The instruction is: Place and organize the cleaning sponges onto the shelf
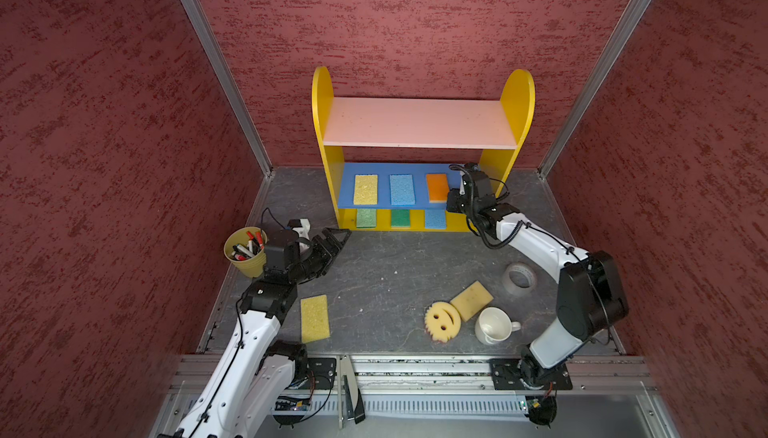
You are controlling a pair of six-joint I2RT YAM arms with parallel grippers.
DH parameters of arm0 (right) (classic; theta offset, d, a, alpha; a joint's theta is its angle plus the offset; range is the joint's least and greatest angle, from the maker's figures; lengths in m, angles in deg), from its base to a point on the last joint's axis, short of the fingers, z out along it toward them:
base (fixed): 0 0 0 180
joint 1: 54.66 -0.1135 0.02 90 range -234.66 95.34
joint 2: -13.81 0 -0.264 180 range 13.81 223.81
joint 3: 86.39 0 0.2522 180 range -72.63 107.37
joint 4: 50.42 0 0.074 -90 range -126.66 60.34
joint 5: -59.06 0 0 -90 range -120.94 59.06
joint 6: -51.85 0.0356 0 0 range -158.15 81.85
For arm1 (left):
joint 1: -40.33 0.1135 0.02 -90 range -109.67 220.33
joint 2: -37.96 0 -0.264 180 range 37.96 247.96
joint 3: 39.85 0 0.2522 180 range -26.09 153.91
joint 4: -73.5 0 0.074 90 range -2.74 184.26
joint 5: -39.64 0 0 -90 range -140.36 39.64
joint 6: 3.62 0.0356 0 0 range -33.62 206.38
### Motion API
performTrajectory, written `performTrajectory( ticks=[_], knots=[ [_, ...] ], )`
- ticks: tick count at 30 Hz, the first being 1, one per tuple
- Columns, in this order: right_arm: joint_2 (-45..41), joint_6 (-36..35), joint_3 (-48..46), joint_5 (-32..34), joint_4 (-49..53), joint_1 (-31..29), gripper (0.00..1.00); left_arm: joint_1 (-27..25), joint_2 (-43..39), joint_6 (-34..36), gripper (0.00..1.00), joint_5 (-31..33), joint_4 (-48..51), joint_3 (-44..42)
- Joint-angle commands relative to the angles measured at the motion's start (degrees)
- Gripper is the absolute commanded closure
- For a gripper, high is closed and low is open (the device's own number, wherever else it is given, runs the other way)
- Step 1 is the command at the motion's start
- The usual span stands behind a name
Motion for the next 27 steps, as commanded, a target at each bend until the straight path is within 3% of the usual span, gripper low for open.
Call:
performTrajectory(
  ticks=[1,9,16,27],
  knots=[
    [1.2,1.6,1.9,-2.2,-2.4,0.6,0.71,0.4,-0.1,0.8,0.11,-0.5,-0.5,0.4],
    [2.3,2.1,1.5,-4.3,-2.3,0.8,0.79,0.5,-0.5,0.8,0.12,-0.2,-0.3,0.3],
    [1.4,1.9,0.5,-4.3,-2.4,0.8,0.91,0.5,-0.8,0.6,0.12,-0.1,-0.2,0.0],
    [-1.3,2.3,-0.8,-2.9,-1.4,0.9,0.95,0.5,-0.9,0.5,0.12,-0.2,-0.1,0.0]
  ],
)
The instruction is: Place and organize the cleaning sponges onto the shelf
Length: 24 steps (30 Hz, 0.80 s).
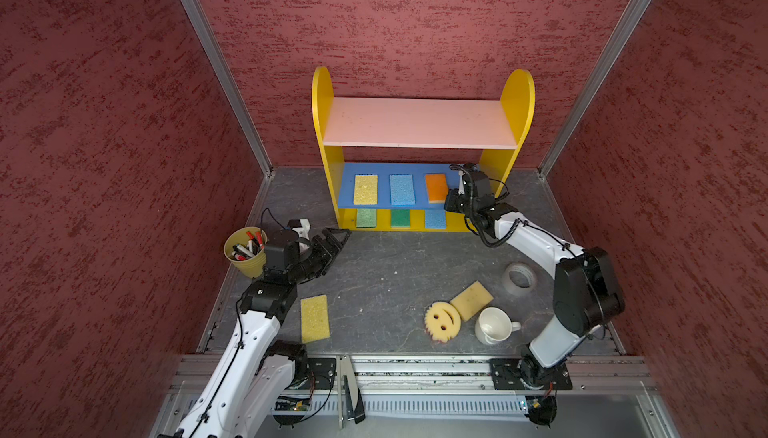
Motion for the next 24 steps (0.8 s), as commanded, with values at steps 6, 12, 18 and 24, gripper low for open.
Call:
performTrajectory(
  ticks=[6,12,18,24],
  knots=[
    [-4.8,2.5,-2.7,-0.1,-0.5,0.4,0.95,0.5,-0.6,0.2,0.12,-0.2,-0.4,-0.1],
    [-5.4,4.1,-3.5,0.0,-0.8,0.3,0.96,0.5,-0.7,0.3,0.12,-0.4,-0.5,0.0],
    [-5.4,7.1,-5.1,0.7,-2.6,0.3,0.98,0.5,-0.9,0.2,0.12,-0.3,-0.3,-0.2],
    [-5.7,8.1,-5.4,2.0,-3.5,0.4,0.98,0.5,-0.9,0.3,0.12,-0.3,-0.3,-0.2]
  ],
)
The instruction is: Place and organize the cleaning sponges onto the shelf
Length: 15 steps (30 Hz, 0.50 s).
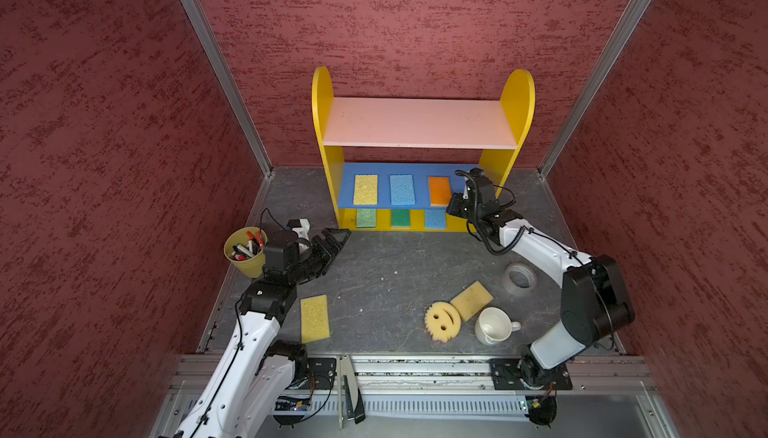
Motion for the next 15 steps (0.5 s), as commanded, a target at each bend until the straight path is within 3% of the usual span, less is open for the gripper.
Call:
performTrajectory(
  ticks=[1,15],
  knots=[
    [-2.0,1.6,-0.4,1.8,-1.7,0.3,0.99,0.5,-0.6,0.3,0.12,-0.3,-0.3,-0.2],
    [-1.1,2.4,0.7,2.5,-2.3,0.3,0.99,0.5,-0.3,0.6,0.12,-0.4,-0.3,0.3]
  ],
)
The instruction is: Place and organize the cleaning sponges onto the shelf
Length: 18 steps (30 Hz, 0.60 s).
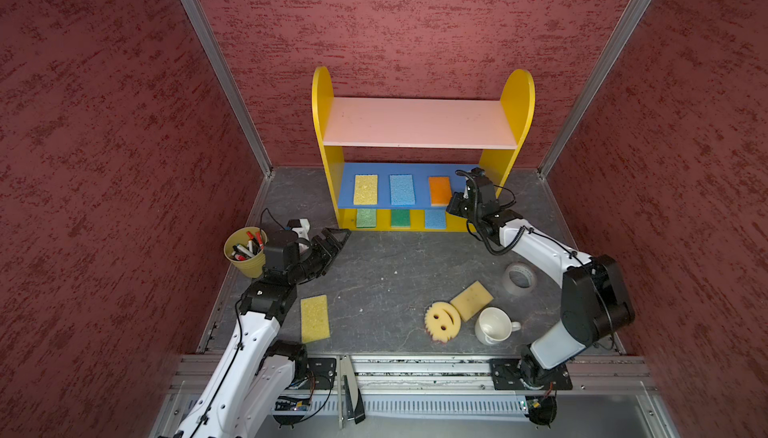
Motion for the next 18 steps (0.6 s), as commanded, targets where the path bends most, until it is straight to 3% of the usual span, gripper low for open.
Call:
performTrajectory(
  ticks=[1,12,16,18],
  knots=[
    [-1.0,1.7,0.6,1.7,-2.1,0.3,0.99,0.5,-0.2,0.6,0.11,-0.4,-0.3,0.3],
    [-1.3,1.6,0.8,1.9,-1.9,0.3,0.97,0.5,-0.2,0.4,0.11,-0.3,-0.4,0.4],
    [-1.6,1.4,0.4,1.6,-1.7,0.3,0.75,0.5,-0.3,0.4,0.11,-0.3,-0.3,0.3],
    [-1.9,1.4,0.2,1.9,-1.6,0.3,0.7,0.5,-0.3,0.5,0.11,-0.3,-0.3,0.2]
  ],
)
